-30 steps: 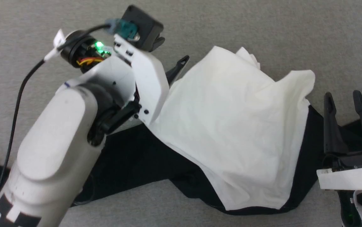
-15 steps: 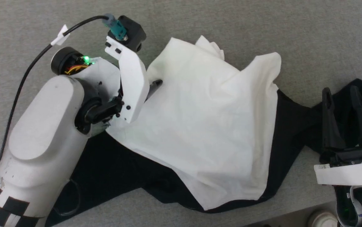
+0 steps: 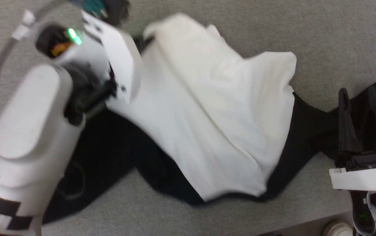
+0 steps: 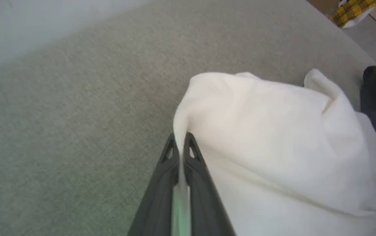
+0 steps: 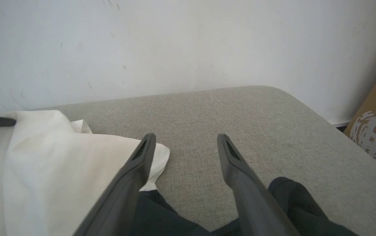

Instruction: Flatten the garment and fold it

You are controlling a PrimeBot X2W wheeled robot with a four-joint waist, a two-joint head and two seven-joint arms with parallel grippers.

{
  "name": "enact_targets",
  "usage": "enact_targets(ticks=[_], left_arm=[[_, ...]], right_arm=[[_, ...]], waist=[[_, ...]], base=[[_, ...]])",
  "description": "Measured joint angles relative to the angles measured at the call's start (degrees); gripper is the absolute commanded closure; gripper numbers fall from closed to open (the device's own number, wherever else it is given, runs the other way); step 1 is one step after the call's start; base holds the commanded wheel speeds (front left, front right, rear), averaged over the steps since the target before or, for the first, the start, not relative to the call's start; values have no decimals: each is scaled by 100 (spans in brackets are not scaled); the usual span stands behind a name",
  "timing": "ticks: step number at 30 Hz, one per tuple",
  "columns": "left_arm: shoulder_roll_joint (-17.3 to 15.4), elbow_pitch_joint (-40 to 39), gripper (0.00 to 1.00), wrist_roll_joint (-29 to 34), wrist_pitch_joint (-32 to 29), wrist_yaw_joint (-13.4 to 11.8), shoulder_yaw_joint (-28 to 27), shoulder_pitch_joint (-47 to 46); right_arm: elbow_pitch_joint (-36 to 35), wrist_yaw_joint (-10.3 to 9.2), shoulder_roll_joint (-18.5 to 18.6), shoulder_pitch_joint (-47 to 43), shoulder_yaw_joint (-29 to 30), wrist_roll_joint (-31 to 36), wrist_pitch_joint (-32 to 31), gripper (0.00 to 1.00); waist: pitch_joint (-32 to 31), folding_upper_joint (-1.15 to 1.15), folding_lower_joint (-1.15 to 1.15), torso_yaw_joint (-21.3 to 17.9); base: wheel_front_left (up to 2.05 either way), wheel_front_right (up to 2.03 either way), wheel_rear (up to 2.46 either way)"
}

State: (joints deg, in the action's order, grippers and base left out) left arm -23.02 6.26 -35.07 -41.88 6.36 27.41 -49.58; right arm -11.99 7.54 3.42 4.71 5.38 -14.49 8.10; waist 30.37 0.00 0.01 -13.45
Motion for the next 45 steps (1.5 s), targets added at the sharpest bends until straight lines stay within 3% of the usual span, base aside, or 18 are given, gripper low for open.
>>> enact_targets(ticks=[6,10,14,15,16,17,25,31,35,41,45], left_arm=[[-66,-360,100,255,722,-399,-589,-489],[-244,-269,100,400,981,-782,-910,-426],[-354,51,98,550,1181,-1000,-973,-47],[-372,142,69,570,1240,-1018,-988,47],[-372,220,50,571,1280,-1054,-1002,120],[-361,277,0,570,1340,-1072,-1016,175],[-107,141,0,568,2154,-1083,-1071,147],[163,-753,0,568,3310,-943,-1200,112],[178,-1478,0,652,3905,-909,-1183,749],[259,-2487,0,847,4893,-1357,-1327,2518],[402,-2752,0,998,5428,-1659,-1350,3901]], right_arm=[[-59,0,0,-2,1,1,-53,0],[-131,0,4,-3,-13,1,-100,0],[-157,0,32,1,-20,1,-111,0],[-166,0,33,3,-24,0,-123,0],[-169,0,35,4,-29,0,-140,0],[-170,0,40,5,-30,-1,-146,0],[-141,0,71,9,-7,0,-152,0],[-135,0,68,-3,-11,4,-189,0],[-145,0,60,-81,16,79,-259,0],[-175,0,29,-292,20,92,-352,0],[-202,0,8,-422,16,99,-404,0]], waist=[[-152,0,-1,198],[-127,0,-1,275],[15,0,0,275],[56,0,0,268],[96,0,0,261],[134,0,0,252],[186,0,0,260],[-85,0,0,374],[-314,0,-1,488],[-660,0,-1,693],[-854,0,-2,837]], base=[[0,0,0],[0,0,0],[0,0,0],[0,0,0],[0,0,0],[0,0,0],[0,0,0],[0,0,0],[0,0,0],[0,0,0],[0,0,0]])
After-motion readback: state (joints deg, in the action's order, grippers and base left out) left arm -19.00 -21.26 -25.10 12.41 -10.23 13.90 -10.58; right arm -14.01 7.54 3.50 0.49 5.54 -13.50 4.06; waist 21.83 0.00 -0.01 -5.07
